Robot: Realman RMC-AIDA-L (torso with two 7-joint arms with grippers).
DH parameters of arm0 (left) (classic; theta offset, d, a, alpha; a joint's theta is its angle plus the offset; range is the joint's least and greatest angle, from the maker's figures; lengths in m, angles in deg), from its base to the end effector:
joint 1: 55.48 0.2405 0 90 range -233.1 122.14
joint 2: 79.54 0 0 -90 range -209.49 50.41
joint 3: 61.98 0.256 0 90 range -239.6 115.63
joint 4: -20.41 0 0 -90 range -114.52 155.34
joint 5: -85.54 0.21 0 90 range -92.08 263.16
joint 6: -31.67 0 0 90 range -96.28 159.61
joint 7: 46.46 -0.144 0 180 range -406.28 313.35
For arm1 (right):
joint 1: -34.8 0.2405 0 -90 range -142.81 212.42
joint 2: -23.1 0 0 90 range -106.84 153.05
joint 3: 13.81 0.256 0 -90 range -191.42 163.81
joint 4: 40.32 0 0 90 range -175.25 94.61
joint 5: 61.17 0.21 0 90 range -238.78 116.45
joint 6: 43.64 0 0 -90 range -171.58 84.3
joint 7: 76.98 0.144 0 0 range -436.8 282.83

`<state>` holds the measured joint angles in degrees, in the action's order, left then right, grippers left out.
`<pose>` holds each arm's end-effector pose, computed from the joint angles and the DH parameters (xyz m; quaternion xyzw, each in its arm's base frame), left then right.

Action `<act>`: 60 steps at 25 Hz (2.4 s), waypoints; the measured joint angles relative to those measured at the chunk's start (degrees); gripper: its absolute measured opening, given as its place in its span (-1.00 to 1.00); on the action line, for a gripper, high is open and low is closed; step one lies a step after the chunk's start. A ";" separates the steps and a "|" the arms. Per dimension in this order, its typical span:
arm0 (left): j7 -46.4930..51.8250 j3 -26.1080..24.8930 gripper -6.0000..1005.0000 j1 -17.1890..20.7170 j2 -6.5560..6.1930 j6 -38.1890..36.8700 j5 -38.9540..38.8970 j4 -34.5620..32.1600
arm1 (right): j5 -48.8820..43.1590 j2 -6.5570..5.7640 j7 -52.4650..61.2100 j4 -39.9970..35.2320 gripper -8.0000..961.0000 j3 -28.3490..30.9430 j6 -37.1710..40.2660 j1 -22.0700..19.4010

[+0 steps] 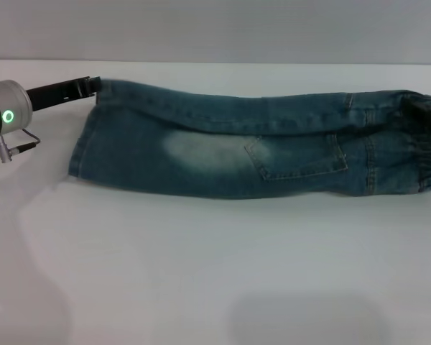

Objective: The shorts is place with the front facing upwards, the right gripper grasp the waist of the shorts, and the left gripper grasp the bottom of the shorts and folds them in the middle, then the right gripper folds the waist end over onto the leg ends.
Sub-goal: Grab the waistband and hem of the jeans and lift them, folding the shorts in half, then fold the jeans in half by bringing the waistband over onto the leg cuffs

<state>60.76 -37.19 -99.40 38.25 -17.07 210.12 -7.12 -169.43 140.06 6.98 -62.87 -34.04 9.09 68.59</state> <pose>-0.2861 0.4382 0.0182 -0.7638 -0.4932 -0.2164 0.3558 0.3452 0.3875 0.0278 -0.7401 0.4651 0.2620 0.4090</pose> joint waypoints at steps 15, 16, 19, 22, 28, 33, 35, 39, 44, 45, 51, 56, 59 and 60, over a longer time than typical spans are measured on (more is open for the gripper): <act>-1.92 0.08 0.01 0.19 0.15 0.64 -3.03 0.03 | -1.11 -0.86 5.05 0.39 0.21 -4.51 -1.18 -0.69; -2.09 0.09 0.06 0.22 0.15 0.57 -3.12 0.03 | -1.12 -0.97 5.72 0.12 0.21 -5.01 -1.98 -1.35; -2.35 0.08 0.19 0.29 0.16 0.52 -3.37 0.03 | -0.91 -1.21 6.01 -0.22 0.21 -4.76 -2.35 -2.27; -3.04 0.08 0.33 0.47 0.15 0.36 -4.21 0.12 | -0.44 -1.92 7.58 -0.40 0.21 -4.53 -2.29 -3.35; -3.84 0.08 0.33 0.67 0.10 0.05 -5.17 0.81 | -0.52 -2.77 9.98 -1.30 0.21 -4.42 -1.55 -4.78; -4.88 0.08 0.33 0.72 0.08 -1.89 -5.91 0.82 | -1.73 -3.64 13.48 -4.90 0.21 -5.10 5.33 -5.96; -5.24 0.08 0.33 0.65 0.10 -2.78 -5.93 0.82 | -5.14 -4.75 18.65 -8.08 0.21 -5.78 11.78 -6.69; -8.81 0.08 0.33 0.48 0.17 -6.51 -6.80 0.85 | -12.14 -6.98 28.51 -17.39 0.21 -5.43 24.77 -7.81; -17.93 0.08 0.33 0.64 0.30 -11.96 -12.65 2.95 | -18.39 -8.63 37.64 -29.08 0.21 -5.63 33.72 -6.59; -19.96 0.08 0.33 0.74 0.31 -13.28 -14.30 3.52 | -20.68 -8.91 38.56 -30.11 0.21 -5.75 34.35 -5.56; -34.34 -0.01 0.31 1.49 0.33 -20.74 -24.88 8.03 | -34.12 -10.79 41.36 -27.33 0.21 -7.75 35.43 2.58; -38.06 0.01 0.31 1.66 0.47 -22.32 -28.81 10.09 | -44.30 -10.77 43.16 -24.92 0.21 -9.89 34.02 7.54; -38.15 -0.01 0.30 1.84 0.50 -22.63 -29.10 10.34 | -46.90 -10.03 43.38 -24.62 0.21 -11.74 32.70 8.55; -38.17 -0.02 0.30 1.94 0.50 -22.71 -29.11 10.35 | -47.28 -9.88 43.43 -24.43 0.21 -12.41 32.20 8.69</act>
<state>22.60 -37.21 -97.46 38.75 -39.78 181.01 3.23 -216.71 130.18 50.41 -87.30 -46.45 41.29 77.28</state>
